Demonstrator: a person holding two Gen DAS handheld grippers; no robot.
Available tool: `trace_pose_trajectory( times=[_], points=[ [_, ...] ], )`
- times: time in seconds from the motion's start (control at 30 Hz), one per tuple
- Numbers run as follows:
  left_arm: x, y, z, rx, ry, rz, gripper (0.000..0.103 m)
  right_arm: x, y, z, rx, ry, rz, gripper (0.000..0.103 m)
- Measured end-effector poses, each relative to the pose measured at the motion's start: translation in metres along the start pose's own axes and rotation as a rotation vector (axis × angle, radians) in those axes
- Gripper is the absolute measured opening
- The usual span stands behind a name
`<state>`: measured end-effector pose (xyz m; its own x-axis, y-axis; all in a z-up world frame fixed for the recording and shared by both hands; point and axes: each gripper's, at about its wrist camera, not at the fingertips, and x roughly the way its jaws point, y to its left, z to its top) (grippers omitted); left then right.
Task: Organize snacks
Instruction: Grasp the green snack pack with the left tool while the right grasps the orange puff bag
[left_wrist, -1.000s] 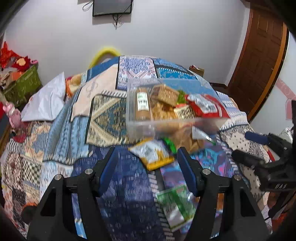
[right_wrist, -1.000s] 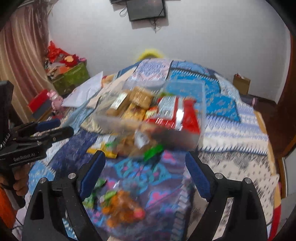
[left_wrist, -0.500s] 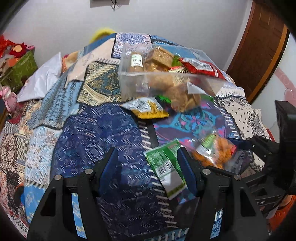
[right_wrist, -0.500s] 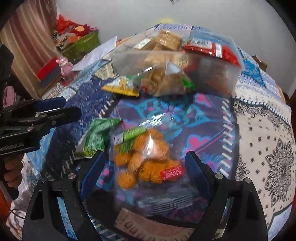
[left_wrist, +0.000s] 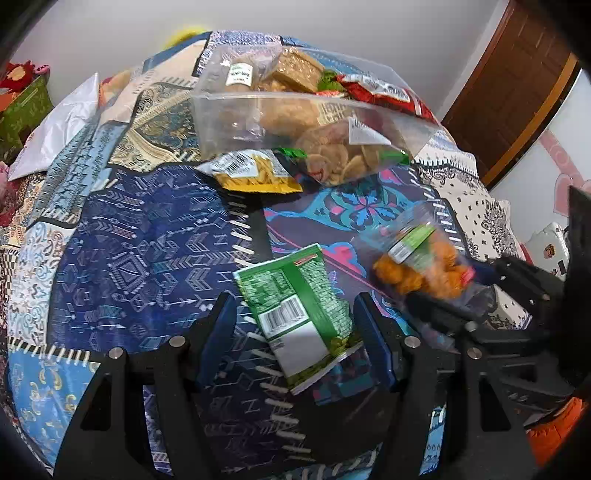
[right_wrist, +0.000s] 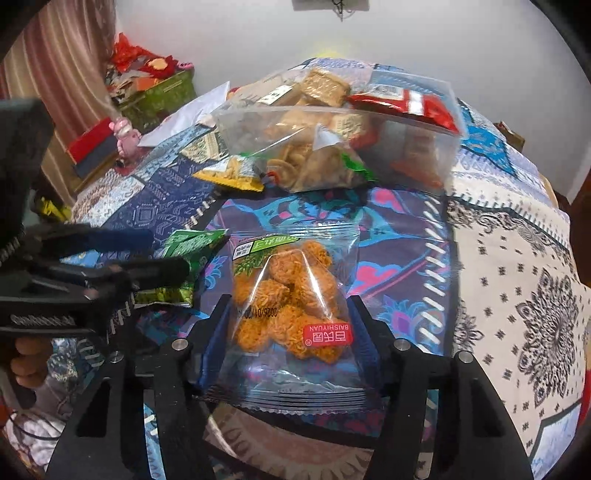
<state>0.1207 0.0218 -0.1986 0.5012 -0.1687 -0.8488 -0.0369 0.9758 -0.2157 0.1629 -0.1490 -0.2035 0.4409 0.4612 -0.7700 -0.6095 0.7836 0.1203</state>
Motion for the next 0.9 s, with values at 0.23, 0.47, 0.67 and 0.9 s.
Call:
trace_pose_trajectory(
  times=[0.23,0.47,0.67,0.9],
  points=[
    [0.010,-0.007,-0.001,0.004,-0.025,0.020,0.056,-0.015,-0.011,0.005,0.045,-0.046,-0.017,0.057],
    [-0.013,-0.005,0.003,0.021,-0.096,0.031,0.048,-0.028,-0.015,0.014,0.076,-0.101,-0.023,0.057],
    [-0.036,-0.005,0.017,0.030,-0.167,0.034,0.048,-0.040,-0.017,0.028,0.089,-0.153,-0.024,0.057],
    [-0.057,-0.004,0.050,0.026,-0.254,0.029,0.048,-0.048,-0.019,0.056,0.096,-0.216,-0.030,0.057]
  ],
)
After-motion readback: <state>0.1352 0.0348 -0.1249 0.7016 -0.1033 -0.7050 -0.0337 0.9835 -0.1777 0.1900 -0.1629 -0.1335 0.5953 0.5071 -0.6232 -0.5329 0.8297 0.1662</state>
